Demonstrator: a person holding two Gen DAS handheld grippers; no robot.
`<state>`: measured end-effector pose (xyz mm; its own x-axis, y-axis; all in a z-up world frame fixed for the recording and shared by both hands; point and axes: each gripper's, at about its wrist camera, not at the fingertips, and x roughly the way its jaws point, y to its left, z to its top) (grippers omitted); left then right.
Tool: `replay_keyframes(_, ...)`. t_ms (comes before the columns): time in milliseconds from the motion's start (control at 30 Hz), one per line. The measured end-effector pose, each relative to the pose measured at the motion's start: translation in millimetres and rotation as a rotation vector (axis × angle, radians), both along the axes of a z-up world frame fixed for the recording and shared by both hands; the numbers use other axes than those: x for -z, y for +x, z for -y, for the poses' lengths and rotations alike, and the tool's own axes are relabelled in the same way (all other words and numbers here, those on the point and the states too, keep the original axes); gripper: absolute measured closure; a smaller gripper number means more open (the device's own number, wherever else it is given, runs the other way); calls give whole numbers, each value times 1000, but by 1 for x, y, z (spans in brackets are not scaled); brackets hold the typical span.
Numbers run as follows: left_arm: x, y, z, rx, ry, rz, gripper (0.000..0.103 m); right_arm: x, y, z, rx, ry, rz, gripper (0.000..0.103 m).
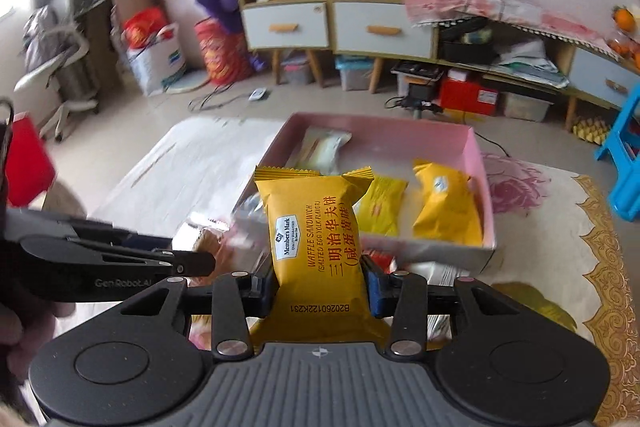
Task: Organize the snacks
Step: 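Carry the cake and waffle pack into the pink box and open both tools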
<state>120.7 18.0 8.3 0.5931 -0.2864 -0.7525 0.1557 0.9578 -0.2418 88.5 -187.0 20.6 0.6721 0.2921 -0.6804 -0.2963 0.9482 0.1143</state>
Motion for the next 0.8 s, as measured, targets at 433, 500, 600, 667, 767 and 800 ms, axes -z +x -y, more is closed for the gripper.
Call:
replay_keyframes(433,11,46,19,1,2,100,71,18,43,19,164,65,-17,70)
replay_keyframes(500,14,50,19,5,-8,102,71,20,47,24,187,79,-9,70)
replay_keyframes(600,19,58,21,16,-18,110,71,24,55,32,217,118,-9,70)
replay_keyframes(667,23,63,21,30,-37,119,71,26,61,34,225,141,-9,70)
replay_keyframes(767,30,71,23,28,-85,108,71,33,70,33,227,147,-8,70)
replay_keyframes(800,32,73,25,31,-87,105,71,35,73,31,227,146,-11,70)
